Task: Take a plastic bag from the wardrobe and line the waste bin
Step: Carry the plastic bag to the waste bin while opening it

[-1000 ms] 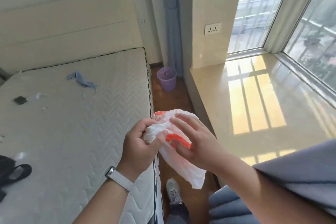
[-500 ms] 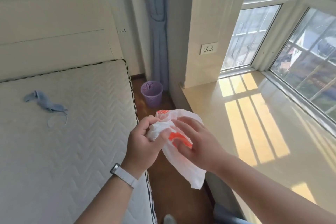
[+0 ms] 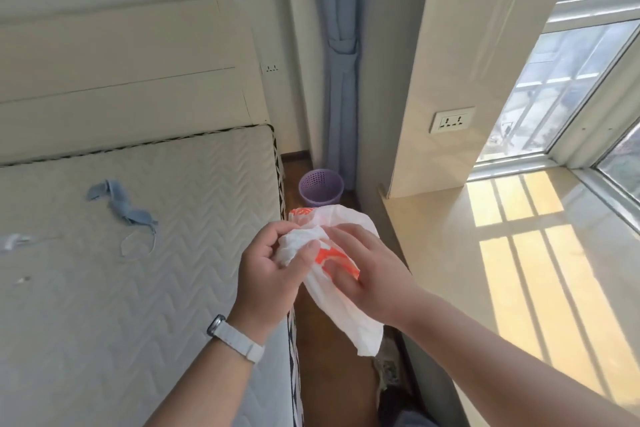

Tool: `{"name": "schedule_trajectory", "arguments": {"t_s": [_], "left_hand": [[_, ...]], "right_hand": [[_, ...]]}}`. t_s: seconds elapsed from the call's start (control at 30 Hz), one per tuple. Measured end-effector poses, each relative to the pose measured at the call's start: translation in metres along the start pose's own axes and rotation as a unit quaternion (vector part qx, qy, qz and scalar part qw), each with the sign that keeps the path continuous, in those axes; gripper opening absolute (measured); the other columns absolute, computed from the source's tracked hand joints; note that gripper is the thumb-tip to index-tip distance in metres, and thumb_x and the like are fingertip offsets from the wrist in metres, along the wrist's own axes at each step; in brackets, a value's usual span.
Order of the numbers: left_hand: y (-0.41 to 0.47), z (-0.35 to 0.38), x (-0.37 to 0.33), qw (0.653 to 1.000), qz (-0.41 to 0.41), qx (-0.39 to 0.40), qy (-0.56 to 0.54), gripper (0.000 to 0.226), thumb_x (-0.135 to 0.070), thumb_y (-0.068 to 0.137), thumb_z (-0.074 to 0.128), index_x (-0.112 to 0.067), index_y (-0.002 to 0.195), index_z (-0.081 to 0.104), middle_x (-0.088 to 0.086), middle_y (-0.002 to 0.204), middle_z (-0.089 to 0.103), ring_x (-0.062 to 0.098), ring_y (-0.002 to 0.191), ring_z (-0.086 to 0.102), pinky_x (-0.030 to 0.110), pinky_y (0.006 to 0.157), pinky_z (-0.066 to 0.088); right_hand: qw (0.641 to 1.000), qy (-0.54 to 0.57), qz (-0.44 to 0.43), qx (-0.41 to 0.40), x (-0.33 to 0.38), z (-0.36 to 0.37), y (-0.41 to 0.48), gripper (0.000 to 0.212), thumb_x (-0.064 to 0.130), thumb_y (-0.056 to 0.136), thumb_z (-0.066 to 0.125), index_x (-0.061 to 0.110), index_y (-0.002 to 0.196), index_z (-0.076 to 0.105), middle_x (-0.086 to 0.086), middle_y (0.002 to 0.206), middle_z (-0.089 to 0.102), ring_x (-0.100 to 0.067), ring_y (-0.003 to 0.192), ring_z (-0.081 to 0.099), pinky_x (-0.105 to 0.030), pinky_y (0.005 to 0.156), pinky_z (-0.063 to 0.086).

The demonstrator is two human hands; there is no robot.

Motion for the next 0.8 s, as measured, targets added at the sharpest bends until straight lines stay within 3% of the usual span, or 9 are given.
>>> {"name": "schedule_trajectory", "arguments": {"t_s": [0.2, 0.33, 0.67, 0.8], "left_hand": [[0.088, 0.035, 0.013, 0.999, -0.03, -0.032, 0.022, 0.024, -0.05, 0.073, 0.075, -0.036, 0.09, 0.067, -0.011, 0.091, 0.072, 0.009, 0.082, 0.068, 0.018, 0.067, 0.053], [0.149, 0.068, 0.008, 0.997, -0.019, -0.031, 0.068, 0.016, -0.043, 0.074, 0.073, -0.039, 0.088, 0.066, -0.015, 0.085, 0.07, 0.002, 0.074, 0.065, 0.012, 0.061, 0.049], [0.259, 0.1, 0.022, 0.996, -0.011, -0.011, 0.086, 0.014, -0.041, 0.075, 0.072, -0.037, 0.087, 0.066, -0.013, 0.081, 0.068, 0.003, 0.07, 0.063, 0.014, 0.06, 0.049], [0.297, 0.089, 0.049, 0.996, -0.013, -0.012, 0.091, 0.015, -0.041, 0.076, 0.071, -0.037, 0.088, 0.065, -0.011, 0.083, 0.069, 0.004, 0.072, 0.064, 0.014, 0.06, 0.05]], "right_hand": [[0.998, 0.052, -0.035, 0.007, -0.068, -0.013, 0.084, 0.043, 0.022, 0.094, 0.062, 0.011, 0.135, 0.053, -0.005, 0.125, 0.059, -0.023, 0.108, 0.057, -0.04, 0.087, 0.051], [0.997, 0.058, -0.051, 0.009, -0.118, -0.034, 0.134, 0.043, 0.027, 0.096, 0.06, 0.014, 0.136, 0.052, -0.003, 0.128, 0.059, -0.023, 0.111, 0.057, -0.041, 0.09, 0.05], [0.996, 0.074, -0.054, -0.017, -0.183, -0.046, 0.227, 0.042, 0.023, 0.096, 0.061, 0.017, 0.136, 0.052, 0.0, 0.127, 0.061, -0.013, 0.113, 0.053, -0.027, 0.093, 0.047], [0.995, 0.076, -0.059, -0.009, -0.2, -0.026, 0.269, 0.043, 0.021, 0.094, 0.063, 0.014, 0.135, 0.053, -0.001, 0.126, 0.061, -0.018, 0.111, 0.057, -0.031, 0.089, 0.05]]}}
Point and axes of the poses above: each hand's wrist, its own y-axis towards the middle knuckle, its own z-axis out of the palm, x = y × z, the point moved 4 cm from there along y, towards the middle knuckle
